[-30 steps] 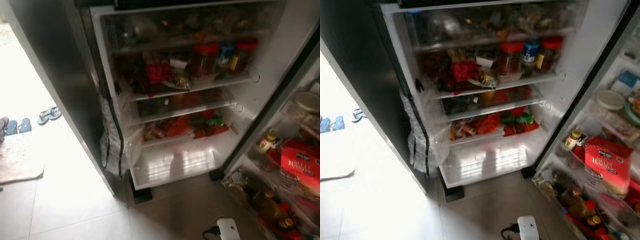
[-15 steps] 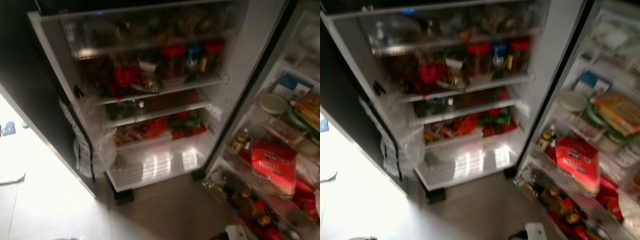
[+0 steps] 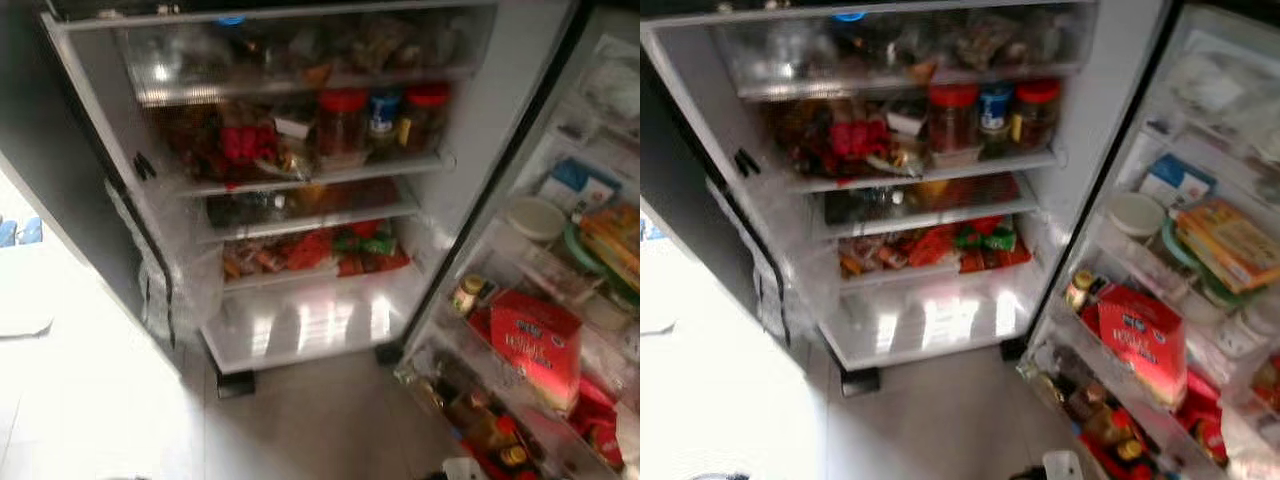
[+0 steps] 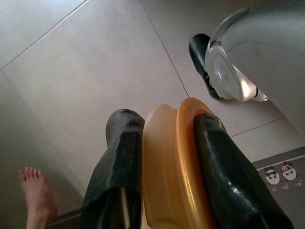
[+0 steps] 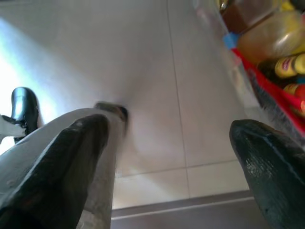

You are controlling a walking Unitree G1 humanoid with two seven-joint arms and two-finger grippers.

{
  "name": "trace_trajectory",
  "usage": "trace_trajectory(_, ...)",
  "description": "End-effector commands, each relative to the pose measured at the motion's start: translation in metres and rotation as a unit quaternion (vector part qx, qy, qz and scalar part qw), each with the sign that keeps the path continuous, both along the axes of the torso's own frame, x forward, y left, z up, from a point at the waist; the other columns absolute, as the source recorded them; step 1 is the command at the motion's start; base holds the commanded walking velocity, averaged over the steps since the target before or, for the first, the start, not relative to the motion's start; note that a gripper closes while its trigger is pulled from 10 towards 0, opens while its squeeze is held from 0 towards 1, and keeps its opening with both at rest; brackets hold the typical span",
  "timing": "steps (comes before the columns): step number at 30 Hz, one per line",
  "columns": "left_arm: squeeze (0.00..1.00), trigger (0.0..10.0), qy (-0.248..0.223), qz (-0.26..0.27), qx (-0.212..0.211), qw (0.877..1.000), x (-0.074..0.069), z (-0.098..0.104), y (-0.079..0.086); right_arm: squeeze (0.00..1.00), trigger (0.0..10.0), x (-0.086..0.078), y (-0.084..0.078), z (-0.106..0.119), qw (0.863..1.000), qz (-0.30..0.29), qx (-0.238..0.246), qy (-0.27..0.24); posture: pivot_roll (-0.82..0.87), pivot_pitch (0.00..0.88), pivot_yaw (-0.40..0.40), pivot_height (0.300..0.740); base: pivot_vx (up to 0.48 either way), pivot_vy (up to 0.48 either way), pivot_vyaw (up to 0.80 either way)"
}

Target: Restocking fridge

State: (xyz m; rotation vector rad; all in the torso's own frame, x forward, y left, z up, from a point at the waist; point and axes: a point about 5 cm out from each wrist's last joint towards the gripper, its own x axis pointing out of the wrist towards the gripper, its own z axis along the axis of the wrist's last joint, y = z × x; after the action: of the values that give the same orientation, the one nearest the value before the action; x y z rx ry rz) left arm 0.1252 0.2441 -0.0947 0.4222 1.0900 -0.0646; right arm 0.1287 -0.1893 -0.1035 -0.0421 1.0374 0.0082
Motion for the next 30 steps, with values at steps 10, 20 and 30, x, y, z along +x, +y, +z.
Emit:
trace_trajectory(10,0.0,10.0,0.01,-0.003,-0.004,1.0,-0.005,-0.003,-0.003,0.0,10.0,-0.02,-0.006,-0.005,1.0,-0.005,-0.004,0.028,0.03,0.128,-0.032,0.74,0.0,-0.277,0.0)
trace_trajectory(20,0.0,10.0,-0.045,-0.039,-0.006,0.998,0.039,0.011,-0.016,0.0,10.0,-0.019,-0.007,-0.005,1.0,-0.002,-0.003,0.028,0.03,0.13,-0.033,0.74,0.0,0.0,0.0)
trace_trajectory(30,0.0,10.0,-0.114,-0.247,0.151,0.95,0.089,0.044,-0.002,0.0,10.0,-0.02,-0.008,-0.005,1.0,0.003,-0.004,0.03,0.04,0.125,-0.037,0.74,0.0,0.0,0.0)
